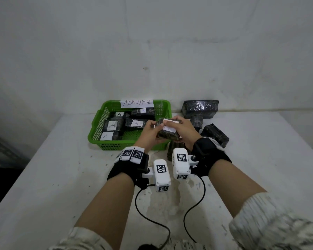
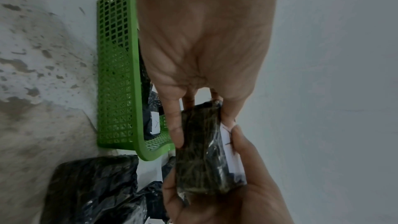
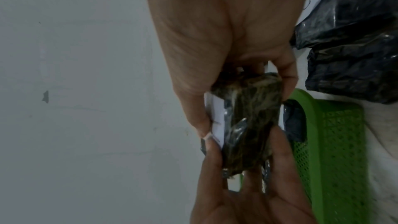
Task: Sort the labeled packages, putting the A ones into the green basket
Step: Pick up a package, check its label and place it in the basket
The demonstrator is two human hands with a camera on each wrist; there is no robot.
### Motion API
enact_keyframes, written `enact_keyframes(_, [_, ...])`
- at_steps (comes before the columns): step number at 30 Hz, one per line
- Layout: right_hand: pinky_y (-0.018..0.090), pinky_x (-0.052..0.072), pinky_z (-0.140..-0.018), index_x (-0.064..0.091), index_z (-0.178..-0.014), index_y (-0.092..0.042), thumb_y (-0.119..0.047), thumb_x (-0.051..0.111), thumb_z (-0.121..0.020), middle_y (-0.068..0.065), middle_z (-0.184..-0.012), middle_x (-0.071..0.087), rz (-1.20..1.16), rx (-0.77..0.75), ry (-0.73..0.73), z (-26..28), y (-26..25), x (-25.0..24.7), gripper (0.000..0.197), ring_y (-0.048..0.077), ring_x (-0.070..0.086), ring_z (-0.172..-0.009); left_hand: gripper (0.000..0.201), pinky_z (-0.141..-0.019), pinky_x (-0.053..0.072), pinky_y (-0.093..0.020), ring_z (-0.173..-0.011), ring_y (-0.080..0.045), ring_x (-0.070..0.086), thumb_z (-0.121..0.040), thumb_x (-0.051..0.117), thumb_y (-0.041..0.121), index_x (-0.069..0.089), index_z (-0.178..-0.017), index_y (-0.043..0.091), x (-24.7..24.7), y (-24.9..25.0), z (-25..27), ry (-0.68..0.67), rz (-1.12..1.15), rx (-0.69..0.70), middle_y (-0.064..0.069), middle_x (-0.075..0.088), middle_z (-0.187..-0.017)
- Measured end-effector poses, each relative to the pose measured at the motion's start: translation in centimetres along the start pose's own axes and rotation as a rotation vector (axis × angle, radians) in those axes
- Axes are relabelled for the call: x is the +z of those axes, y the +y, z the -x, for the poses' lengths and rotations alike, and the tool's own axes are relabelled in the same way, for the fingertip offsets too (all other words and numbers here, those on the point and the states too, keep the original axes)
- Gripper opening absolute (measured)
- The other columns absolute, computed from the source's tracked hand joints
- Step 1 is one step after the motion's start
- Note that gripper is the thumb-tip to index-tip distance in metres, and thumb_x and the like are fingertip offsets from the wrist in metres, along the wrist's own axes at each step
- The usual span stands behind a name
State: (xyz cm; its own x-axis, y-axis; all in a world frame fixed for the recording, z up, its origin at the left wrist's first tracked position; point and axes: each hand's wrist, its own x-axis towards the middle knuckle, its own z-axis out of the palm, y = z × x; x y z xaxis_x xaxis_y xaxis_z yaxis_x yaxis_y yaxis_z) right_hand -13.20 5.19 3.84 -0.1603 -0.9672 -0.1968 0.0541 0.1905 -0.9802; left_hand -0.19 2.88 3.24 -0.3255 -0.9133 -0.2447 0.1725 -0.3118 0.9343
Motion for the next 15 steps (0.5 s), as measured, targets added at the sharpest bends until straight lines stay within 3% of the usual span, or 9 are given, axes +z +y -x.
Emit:
enact_keyframes(2, [0.032, 0.047, -0.072, 0.058, -0.091, -0.018, -0.023, 0.066, -0.088, 0.009, -0.09, 0.058, -0.065, 0.016, -0.002, 0.1, 0.2, 0.1, 0.01, 0.02, 0.056, -0.082, 0.009, -0.065, 0.059, -0.036, -0.086, -0.023, 0.06, -0.096, 0.049, 0.012, 0.041, -0.091, 0.011, -0.1, 0.2, -0.3, 0.03, 0.048, -0.003, -0.012, 0.056, -0.1])
enact_keyframes(5, [0.041, 0.047, -0.082, 0.058, -0.088, -0.013, -0.013, 0.062, -0.089, 0.015, -0.094, 0.061, -0.175, 0.012, -0.003, 0.1, 0.7, -0.1, 0.004, 0.026, 0.057, -0.087, 0.012, -0.074, 0.057, -0.039, -0.087, -0.021, 0.061, -0.095, 0.051, 0.016, 0.041, -0.096, 0.011, -0.3, 0.2, -0.3, 0.041, 0.034, -0.03, -0.008, 0.058, -0.098])
enact_keyframes(8, [0.037, 0.052, -0.081, 0.061, -0.093, -0.01, -0.008, 0.058, -0.091, 0.01, -0.093, 0.067, -0.222, 0.012, 0.0, 0.4, 0.7, -0.3, 0.004, 0.023, 0.064, -0.083, 0.019, -0.065, 0.059, -0.032, -0.085, -0.019, 0.061, -0.093, 0.053, 0.016, 0.041, -0.106, 0.01, -0.2, -0.1, -0.1, 0.018, 0.01, -0.048, -0.007, 0.059, -0.1])
enact_keyframes(11, [0.035, 0.052, -0.08, 0.062, -0.099, -0.012, -0.012, 0.06, -0.091, 0.009, -0.098, 0.067, -0.2, 0.023, -0.026, 0.6, 1.0, -0.3, 0.009, 0.022, 0.064, -0.088, 0.023, -0.062, 0.059, -0.032, -0.09, -0.024, 0.06, -0.093, 0.053, 0.008, 0.04, -0.112, 0.008, -0.1, -0.5, -0.2, 0.064, 0.061, -0.026, -0.017, 0.054, -0.113])
enact_keyframes(15, [0.034, 0.051, -0.084, 0.058, -0.12, -0.006, -0.003, 0.062, -0.087, 0.01, -0.107, 0.067, -0.158, 0.02, -0.043, 0.9, 1.4, -0.3, 0.033, 0.022, 0.063, -0.095, 0.027, -0.06, 0.058, -0.028, -0.091, -0.025, 0.06, -0.093, 0.052, 0.01, 0.038, -0.117, 0.008, -0.3, -0.8, -0.4, 0.083, 0.073, -0.019, -0.019, 0.053, -0.117])
